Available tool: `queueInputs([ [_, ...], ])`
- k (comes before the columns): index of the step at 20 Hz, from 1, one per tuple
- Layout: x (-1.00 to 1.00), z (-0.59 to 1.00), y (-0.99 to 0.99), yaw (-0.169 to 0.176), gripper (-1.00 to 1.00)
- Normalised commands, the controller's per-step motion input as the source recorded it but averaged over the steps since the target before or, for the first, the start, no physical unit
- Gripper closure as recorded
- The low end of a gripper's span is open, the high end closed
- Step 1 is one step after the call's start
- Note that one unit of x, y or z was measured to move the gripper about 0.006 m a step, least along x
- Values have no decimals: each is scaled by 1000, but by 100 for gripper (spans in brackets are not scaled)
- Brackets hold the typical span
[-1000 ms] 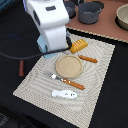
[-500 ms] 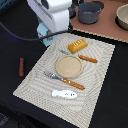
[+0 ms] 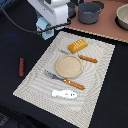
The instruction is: Interact with the objects in diverse but meaningful ways.
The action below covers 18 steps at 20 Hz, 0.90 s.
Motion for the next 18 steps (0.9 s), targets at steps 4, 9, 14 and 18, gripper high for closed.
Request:
queueInputs([
  [4,-699,-400,328,-2,100],
  [9,-537,-337,334,-42,100],
  [14,-161,-211,370,-93,100],
  [18,0,-171,339,-118,100],
])
